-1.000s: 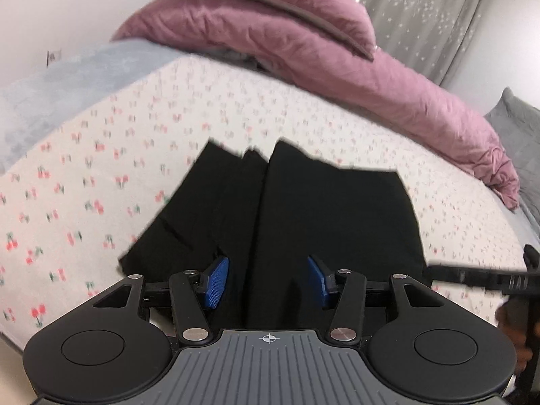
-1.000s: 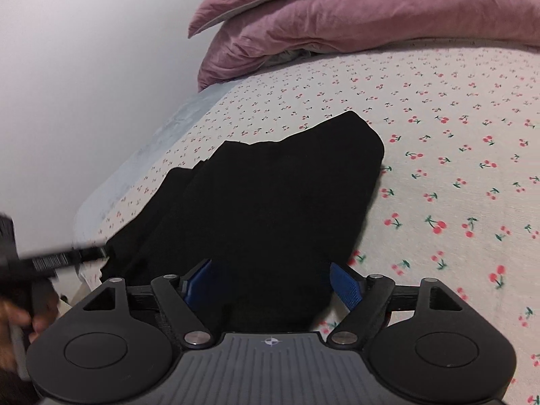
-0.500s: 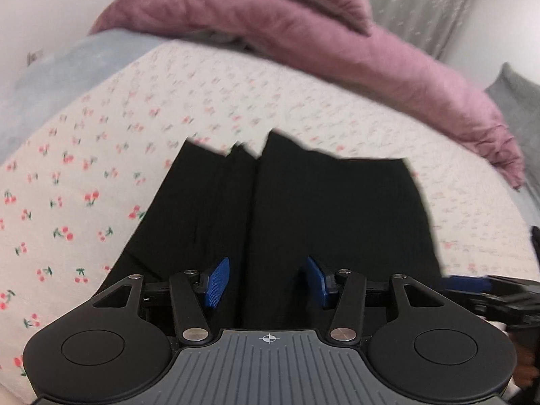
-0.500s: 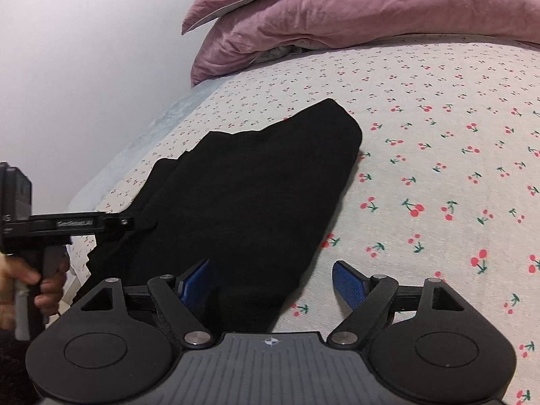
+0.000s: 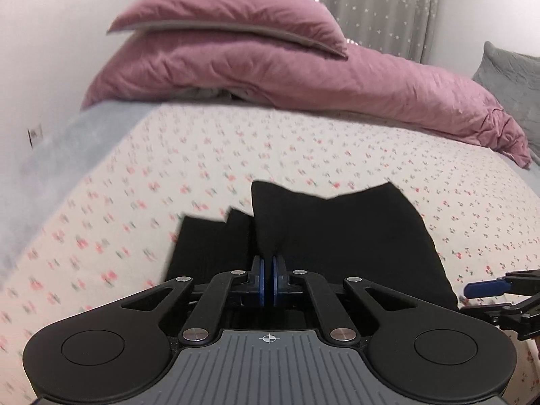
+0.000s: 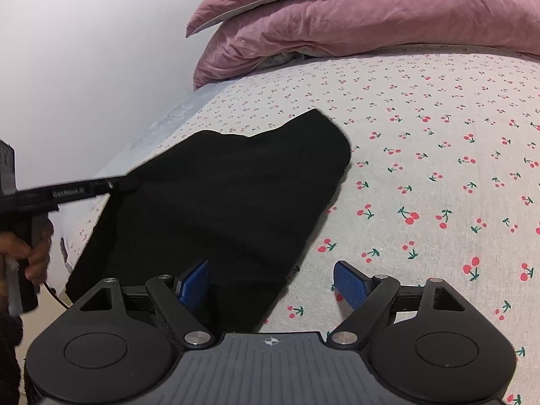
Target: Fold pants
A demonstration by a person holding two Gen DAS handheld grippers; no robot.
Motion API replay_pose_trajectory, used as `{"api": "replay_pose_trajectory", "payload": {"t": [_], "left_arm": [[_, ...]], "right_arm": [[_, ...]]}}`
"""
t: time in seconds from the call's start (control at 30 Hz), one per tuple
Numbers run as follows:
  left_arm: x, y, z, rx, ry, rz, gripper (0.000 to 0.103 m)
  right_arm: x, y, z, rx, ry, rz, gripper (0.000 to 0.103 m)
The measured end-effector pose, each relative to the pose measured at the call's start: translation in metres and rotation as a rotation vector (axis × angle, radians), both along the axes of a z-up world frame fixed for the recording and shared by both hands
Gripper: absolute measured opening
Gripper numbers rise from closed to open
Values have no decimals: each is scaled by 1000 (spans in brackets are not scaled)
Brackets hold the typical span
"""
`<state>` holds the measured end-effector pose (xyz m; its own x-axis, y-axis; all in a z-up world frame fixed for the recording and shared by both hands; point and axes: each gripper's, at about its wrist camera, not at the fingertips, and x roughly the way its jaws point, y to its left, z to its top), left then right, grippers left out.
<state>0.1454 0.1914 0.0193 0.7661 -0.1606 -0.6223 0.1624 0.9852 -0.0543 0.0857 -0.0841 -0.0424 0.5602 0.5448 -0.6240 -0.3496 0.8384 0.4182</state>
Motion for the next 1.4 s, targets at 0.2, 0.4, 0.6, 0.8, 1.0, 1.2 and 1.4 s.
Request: {"api": "replay_pose_trajectory", "payload": {"t": [0.2, 0.4, 0.6, 0.8, 1.0, 1.2, 1.4], "left_arm": [[16, 33, -1, 133, 10, 91, 6], [26, 60, -16, 245, 56, 200, 8], [15, 98, -10, -108, 57, 197, 49], [-22, 60, -12, -133, 10, 101, 50], [-51, -5, -32, -72, 29, -136, 50], [-65, -23, -54, 93, -3, -230, 51], [-69, -18, -57, 86, -18, -251, 50]], "right_arm": [[0, 2, -4, -1, 13, 6, 83], [1, 4, -7, -4, 19, 20, 85], [14, 4, -7, 58, 32, 22, 84], [55, -3, -17, 267, 133, -51, 67], [92, -3, -40, 430, 242, -156, 43], [108, 11, -23, 337, 168, -110, 15], [128, 9, -30, 291, 192, -147, 20]]}}
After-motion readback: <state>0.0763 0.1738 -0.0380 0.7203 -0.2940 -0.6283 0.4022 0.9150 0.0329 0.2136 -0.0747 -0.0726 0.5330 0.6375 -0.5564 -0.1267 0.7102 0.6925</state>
